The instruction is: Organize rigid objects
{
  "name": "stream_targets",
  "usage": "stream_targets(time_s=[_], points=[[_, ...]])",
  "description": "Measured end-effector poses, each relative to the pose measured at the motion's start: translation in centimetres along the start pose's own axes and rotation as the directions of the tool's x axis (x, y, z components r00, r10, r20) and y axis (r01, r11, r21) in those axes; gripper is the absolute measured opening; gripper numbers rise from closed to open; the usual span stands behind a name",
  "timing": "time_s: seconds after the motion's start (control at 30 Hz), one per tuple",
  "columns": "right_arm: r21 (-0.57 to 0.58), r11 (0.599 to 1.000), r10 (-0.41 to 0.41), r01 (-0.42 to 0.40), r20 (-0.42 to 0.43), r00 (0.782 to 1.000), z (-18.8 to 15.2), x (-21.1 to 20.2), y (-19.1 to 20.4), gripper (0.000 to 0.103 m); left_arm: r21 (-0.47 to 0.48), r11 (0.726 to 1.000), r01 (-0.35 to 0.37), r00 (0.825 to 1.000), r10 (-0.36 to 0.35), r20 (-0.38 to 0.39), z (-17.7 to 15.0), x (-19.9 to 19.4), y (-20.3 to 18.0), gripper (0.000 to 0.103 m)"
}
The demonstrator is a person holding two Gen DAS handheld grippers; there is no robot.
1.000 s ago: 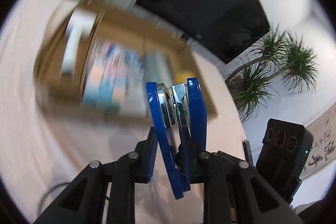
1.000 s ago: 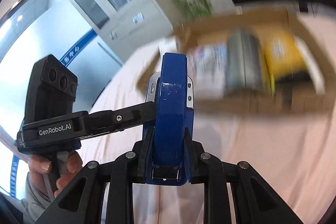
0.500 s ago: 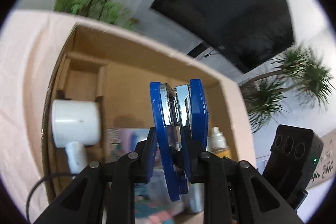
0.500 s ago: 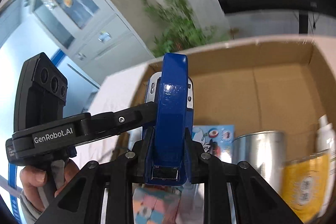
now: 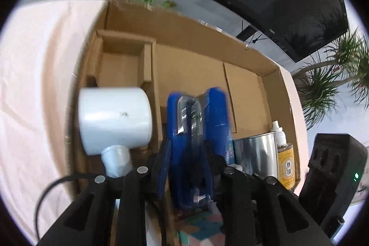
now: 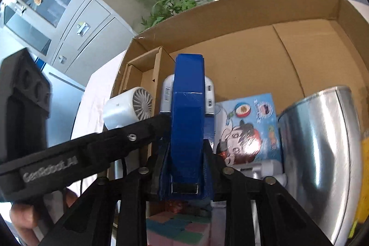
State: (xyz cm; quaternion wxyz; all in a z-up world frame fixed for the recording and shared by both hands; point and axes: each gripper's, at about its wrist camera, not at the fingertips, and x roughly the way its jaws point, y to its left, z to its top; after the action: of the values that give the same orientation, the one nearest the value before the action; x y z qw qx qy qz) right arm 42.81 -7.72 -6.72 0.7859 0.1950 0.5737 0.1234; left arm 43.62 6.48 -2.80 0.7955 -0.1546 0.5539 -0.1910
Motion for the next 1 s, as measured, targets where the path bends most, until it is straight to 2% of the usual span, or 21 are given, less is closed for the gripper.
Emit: stream_targets(time_s=[0.07,0.1,0.13,0.17,0.2,0.23,0.27,0.3,0.33,0.37,0.4,0.43,0.47,0.5,0.53,0.57,0.6,0.63,0.67,0.83,1.0], points=[[0.003,0.999,0.036,-0.036,-0.008,0.999,-0.2,-0.1,0.4,0.034,0.035,0.997,-0.07,0.995,0.067,0.078,-0.7,-2.7,-0.6,0.036],[-0.028,0.998,0.049,-0.048,0.01,0.999,-0.3,-1.0,0.8,0.04,0.051,0.993,-0.104,0.987,0.097,0.126,-1.2,-4.2,-0.9,0.038],[-0.061,0.997,0.053,-0.05,0.04,0.998,-0.4,-2.2,1.1,0.045,0.076,0.986,-0.151,0.973,0.135,0.186,-2.1,-6.0,-1.4,0.042],[-0.114,0.993,0.041,-0.03,0.101,0.994,-0.8,-4.3,1.4,0.05,0.095,0.973,-0.211,0.951,0.182,0.251,-3.3,-7.9,-1.9,0.046],[-0.156,0.988,0.028,-0.003,0.157,0.987,-1.4,-6.3,1.4,0.066,0.1,0.957,-0.273,0.921,0.229,0.316,-4.6,-9.7,-2.5,0.062],[-0.189,0.982,0.017,0.021,0.198,0.98,-1.6,-7.7,1.4,0.086,0.097,0.936,-0.339,0.876,0.277,0.395,-6.4,-11.5,-3.3,0.082],[-0.245,0.967,-0.007,0.075,0.267,0.964,-2.5,-9.8,1.3,0.095,0.078,0.911,-0.404,0.816,0.321,0.481,-8.3,-13.2,-4.1,0.089],[-0.302,0.939,-0.051,0.166,0.354,0.934,-4.3,-12.0,1.0,0.102,0.04,0.88,-0.473,0.734,0.369,0.57,-10.5,-14.8,-5.0,0.096],[-0.323,0.915,-0.095,0.241,0.409,0.908,-5.8,-13.3,0.6,0.103,-0.004,0.841,-0.541,0.639,0.414,0.649,-13.2,-15.8,-6.2,0.103],[-0.322,0.882,-0.168,0.345,0.469,0.867,-8.2,-14.6,-0.5,0.103,-0.03,0.81,-0.586,0.567,0.437,0.699,-15.6,-16.2,-7.3,0.102],[-0.308,0.87,-0.205,0.385,0.483,0.851,-9.5,-15.0,-1.3,0.103,-0.038,0.786,-0.617,0.52,0.444,0.73,-17.9,-16.0,-8.5,0.102],[-0.294,0.864,-0.235,0.408,0.482,0.844,-10.8,-15.3,-2.3,0.103,-0.04,0.774,-0.632,0.498,0.445,0.744,-19.7,-15.4,-9.4,0.102],[-0.28,0.863,-0.261,0.42,0.463,0.847,-12.2,-15.4,-3.6,0.103,-0.036,0.771,-0.636,0.497,0.445,0.744,-21.4,-14.5,-10.4,0.102],[-0.262,0.865,-0.287,0.429,0.442,0.85,-13.6,-15.5,-4.8,0.103,-0.028,0.778,-0.628,0.518,0.445,0.73,-22.4,-13.6,-10.9,0.102],[-0.239,0.868,-0.309,0.435,0.427,0.85,-14.8,-15.7,-5.9,0.103,-0.018,0.799,-0.602,0.561,0.438,0.703,-23.4,-12.4,-11.6,0.102],[-0.224,0.873,-0.315,0.433,0.418,0.852,-15.6,-15.9,-6.7,0.103,-0.007,0.834,-0.552,0.615,0.413,0.671,-24.3,-11.3,-12.0,0.102],[-0.212,0.877,-0.32,0.43,0.409,0.854,-16.5,-16.4,-7.7,0.103,-0.003,0.86,-0.511,0.655,0.391,0.647,-24.8,-10.4,-12.3,0.102],[-0.205,0.879,-0.325,0.43,0.403,0.856,-17.4,-16.9,-8.6,0.103,0.002,0.879,-0.478,0.688,0.373,0.623,-25.4,-9.6,-12.7,0.102],[-0.207,0.878,-0.326,0.432,0.402,0.856,-17.9,-17.2,-8.9,0.103,0.005,0.886,-0.463,0.706,0.365,0.607,-25.8,-8.9,-13.1,0.102],[-0.209,0.874,-0.324,0.44,0.425,0.845,-20.2,-19.9,-10.1,0.103,0.021,0.899,-0.437,0.719,0.335,0.609,-26.6,-9.0,-15.7,0.102],[-0.22,0.876,-0.298,0.429,0.452,0.841,-21.3,-22.2,-10.6,0.103,0.044,0.88,-0.472,0.704,0.346,0.621,-27.6,-9.1,-17.8,0.102]])
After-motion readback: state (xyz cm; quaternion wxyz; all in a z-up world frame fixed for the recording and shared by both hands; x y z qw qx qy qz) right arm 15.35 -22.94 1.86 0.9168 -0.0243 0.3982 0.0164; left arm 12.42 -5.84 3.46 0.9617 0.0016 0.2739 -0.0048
